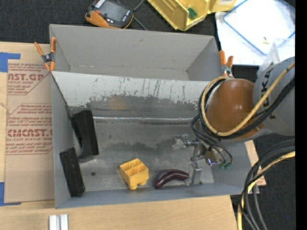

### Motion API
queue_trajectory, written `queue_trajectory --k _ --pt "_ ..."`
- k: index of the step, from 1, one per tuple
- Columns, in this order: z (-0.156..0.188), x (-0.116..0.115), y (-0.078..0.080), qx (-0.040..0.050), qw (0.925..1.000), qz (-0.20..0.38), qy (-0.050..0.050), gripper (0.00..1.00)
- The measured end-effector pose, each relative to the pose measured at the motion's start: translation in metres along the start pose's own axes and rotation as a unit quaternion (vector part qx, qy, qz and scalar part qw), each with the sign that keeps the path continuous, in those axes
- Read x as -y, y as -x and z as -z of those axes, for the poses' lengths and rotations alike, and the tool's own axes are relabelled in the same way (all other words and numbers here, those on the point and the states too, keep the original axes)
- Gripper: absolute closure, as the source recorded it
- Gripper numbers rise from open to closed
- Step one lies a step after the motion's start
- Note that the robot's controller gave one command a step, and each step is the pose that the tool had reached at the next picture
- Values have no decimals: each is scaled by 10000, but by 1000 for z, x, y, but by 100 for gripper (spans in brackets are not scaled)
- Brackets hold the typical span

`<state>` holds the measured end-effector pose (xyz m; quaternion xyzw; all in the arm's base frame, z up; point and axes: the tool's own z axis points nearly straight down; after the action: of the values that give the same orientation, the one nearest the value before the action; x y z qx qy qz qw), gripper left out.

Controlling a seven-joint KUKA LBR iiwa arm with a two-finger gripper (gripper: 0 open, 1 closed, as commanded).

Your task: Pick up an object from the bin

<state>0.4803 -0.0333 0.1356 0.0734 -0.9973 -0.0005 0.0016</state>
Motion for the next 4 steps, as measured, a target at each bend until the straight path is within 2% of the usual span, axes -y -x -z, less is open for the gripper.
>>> queue_trajectory --k 1,2,3,4 --pt "16 8 -1 15 9999 113 -7 0" --pt "-25 15 -2 -3 9999 -164 4 0" --pt "-63 0 4 125 9959 899 -29 0" --pt "-66 14 1 17 9986 -525 3 100"
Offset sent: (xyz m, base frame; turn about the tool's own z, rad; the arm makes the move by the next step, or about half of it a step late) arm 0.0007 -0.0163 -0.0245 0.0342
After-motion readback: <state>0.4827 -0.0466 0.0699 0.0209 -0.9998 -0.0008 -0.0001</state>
